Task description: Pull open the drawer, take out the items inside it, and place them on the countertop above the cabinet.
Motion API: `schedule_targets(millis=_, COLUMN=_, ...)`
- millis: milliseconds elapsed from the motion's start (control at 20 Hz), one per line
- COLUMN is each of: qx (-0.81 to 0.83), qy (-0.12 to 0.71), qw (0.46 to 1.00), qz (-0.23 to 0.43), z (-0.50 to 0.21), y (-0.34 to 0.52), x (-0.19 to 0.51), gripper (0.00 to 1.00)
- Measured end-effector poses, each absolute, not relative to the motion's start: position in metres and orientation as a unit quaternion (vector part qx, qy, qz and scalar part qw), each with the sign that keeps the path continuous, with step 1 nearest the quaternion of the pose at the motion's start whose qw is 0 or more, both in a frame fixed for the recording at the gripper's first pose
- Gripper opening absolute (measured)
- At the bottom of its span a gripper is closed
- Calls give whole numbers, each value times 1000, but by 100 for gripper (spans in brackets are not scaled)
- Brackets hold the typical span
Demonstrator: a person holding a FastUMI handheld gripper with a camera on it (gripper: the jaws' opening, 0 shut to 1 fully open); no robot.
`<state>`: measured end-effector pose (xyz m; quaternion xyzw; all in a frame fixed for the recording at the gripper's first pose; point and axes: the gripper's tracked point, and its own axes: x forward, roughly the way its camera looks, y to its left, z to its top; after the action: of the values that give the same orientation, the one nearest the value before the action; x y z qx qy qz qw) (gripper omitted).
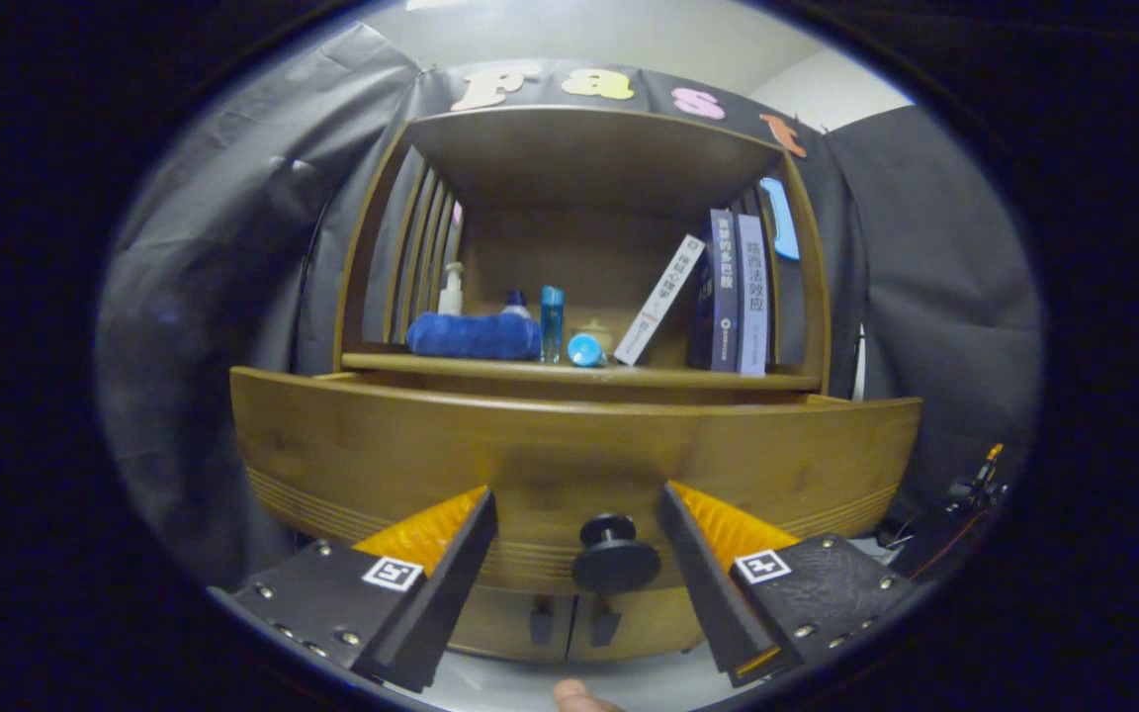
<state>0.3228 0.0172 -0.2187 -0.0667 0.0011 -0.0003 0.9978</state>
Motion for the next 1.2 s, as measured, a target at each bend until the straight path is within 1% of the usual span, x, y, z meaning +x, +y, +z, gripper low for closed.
schedule_targets(millis=300, qx=-58, qy=-17, qw=998, qz=-2, z=-217, y=22, x=349, gripper=99)
schedule_targets(millis=800, qx=-36, qy=-54, qw=998, qz=1, z=-224, y=27, x=413, gripper=99)
schedule_targets(millis=1100, qx=-27, qy=-56, qw=998, qz=1, z=-227, y=27, x=440, gripper=99)
schedule_targets(millis=1200, qx=-13, qy=-70, qw=997, qz=4, z=-228, y=29, x=441, gripper=99)
